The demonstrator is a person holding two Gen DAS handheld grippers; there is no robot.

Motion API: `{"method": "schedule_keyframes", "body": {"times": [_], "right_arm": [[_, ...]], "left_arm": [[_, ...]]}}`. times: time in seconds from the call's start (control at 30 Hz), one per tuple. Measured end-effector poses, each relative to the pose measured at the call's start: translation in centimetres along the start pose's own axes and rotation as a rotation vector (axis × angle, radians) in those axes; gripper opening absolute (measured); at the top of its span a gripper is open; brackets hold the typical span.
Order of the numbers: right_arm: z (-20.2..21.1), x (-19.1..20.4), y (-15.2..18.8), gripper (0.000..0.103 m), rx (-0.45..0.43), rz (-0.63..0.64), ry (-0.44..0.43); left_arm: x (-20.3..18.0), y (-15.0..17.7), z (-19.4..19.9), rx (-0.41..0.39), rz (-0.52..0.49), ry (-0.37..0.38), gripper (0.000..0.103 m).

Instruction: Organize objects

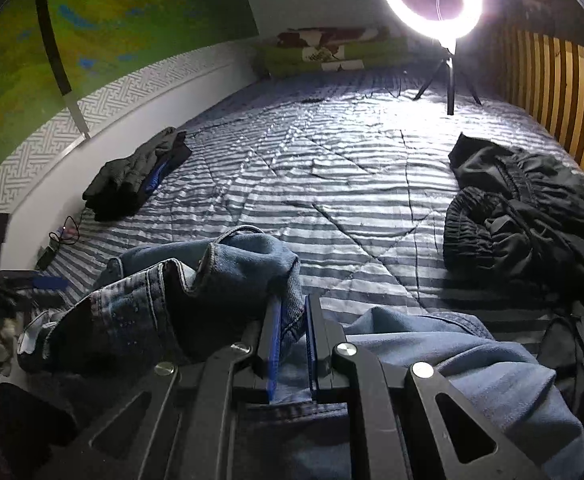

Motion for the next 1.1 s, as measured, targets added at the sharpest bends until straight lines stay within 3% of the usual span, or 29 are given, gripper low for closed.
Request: {"method": "schedule_keyframes", "body": {"times": [0.03, 0.07, 0.1, 0.27, 0.4, 0.5, 0.6, 0.7, 0.8, 0.9, 1.0, 1.1], "right_arm": [[0.3, 0.2, 0.0, 0.01, -0.008, 0.009, 0.005], [0.8, 0.4, 0.1, 0.01, -0.019, 0.021, 0.012], [1.2, 0.6, 0.1, 0.01, -0.029, 0.033, 0.018], [2.2, 0.8, 0.5, 0.01, -0.034, 0.084, 0.1], [1.8, -0.3, 1.2, 0.012, 0.032, 0.081, 0.195], [5.0, -1.4, 0.5, 0.015, -0.028, 0.0, 0.249], [9.1, 0.4, -0.6, 0.015, -0.098, -0.03, 0.185], [9.4, 5.8, -0.9, 0.015, -0.038, 0.084, 0.133], [5.9, 9.9, -0.1, 0.016, 0.114, 0.104, -0.032], [1.3, 10.6, 0.8, 0.018, 0.246, 0.016, -0.119], [-2.6, 10.2, 1.7, 0.02, 0.339, -0.079, -0.154], [-4.6, 8.2, 1.1, 0.026, 0.333, -0.158, -0.078]], "left_arm": [[-0.8, 0.1, -1.0, 0.035, -0.034, -0.015, 0.051], [-1.4, 0.4, -1.5, 0.055, -0.053, -0.028, 0.022], [-1.8, 0.6, -1.8, 0.061, -0.061, -0.048, 0.01], [-4.0, 2.1, 0.9, 0.009, -0.048, 0.039, 0.01], [-6.3, 3.3, 2.7, -0.047, -0.143, -0.06, 0.014], [-8.4, 4.2, 2.0, -0.049, -0.187, -0.069, 0.016], [-10.5, 5.1, 0.2, -0.025, -0.224, -0.048, 0.016], [-11.9, 6.1, -2.1, 0.019, -0.23, -0.01, 0.016], [-12.7, 7.0, -2.3, 0.02, -0.239, -0.006, 0.016], [-12.1, 7.1, -0.6, -0.025, -0.225, -0.006, 0.017], [-10.6, 7.1, 1.4, -0.074, -0.188, -0.024, 0.027], [-7.9, 6.9, 3.3, -0.114, -0.128, -0.033, 0.041]]}}
Point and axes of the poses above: each gripper's, at about its wrist camera, not at the fingertips, and z roughly against the way its jaws point, x to its left, y to its underside, the point moved 8 cm from there along -z, roughly the way its jaws point, and after that the axes turned 13 degrees about x, right-handed, at the moved point
